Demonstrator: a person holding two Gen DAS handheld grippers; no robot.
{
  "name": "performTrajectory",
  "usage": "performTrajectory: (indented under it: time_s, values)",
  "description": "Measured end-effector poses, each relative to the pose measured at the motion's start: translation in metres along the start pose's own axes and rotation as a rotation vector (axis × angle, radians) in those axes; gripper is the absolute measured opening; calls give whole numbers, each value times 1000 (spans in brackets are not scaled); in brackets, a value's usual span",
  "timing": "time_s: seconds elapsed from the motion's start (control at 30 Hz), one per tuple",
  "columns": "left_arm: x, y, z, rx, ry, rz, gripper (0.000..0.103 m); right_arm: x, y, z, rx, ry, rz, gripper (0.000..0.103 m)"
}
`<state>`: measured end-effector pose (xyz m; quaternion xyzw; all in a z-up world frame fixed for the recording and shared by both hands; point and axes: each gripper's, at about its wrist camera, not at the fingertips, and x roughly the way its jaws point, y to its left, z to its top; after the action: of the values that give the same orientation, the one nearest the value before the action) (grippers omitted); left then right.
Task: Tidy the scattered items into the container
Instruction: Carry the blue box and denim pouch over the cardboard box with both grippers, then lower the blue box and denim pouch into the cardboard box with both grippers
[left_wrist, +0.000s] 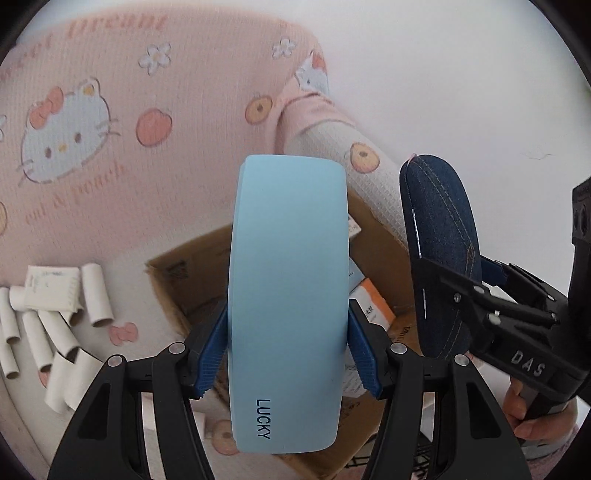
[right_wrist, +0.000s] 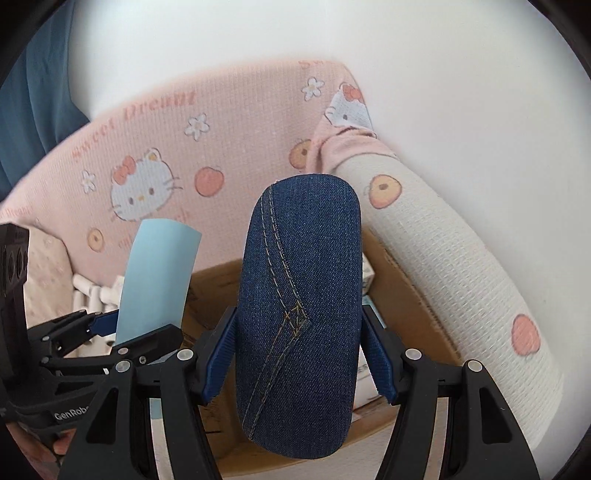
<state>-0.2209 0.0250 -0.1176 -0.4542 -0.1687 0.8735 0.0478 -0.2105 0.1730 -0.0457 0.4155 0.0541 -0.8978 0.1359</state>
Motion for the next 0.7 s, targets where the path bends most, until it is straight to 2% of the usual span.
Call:
performTrajectory:
  time_s: [0.27, 0.47, 0.7]
  values:
    - [52, -10, 5, -92, 101, -38, 64, 44, -31, -2, -47, 136, -17, 62]
    - [77, -12, 16, -210, 167, -119, 64, 72, -54, 0, -11, 214, 12, 62]
    - [105, -17, 12, -241, 215, -135, 64, 99, -70, -7, -66, 303, -18, 62]
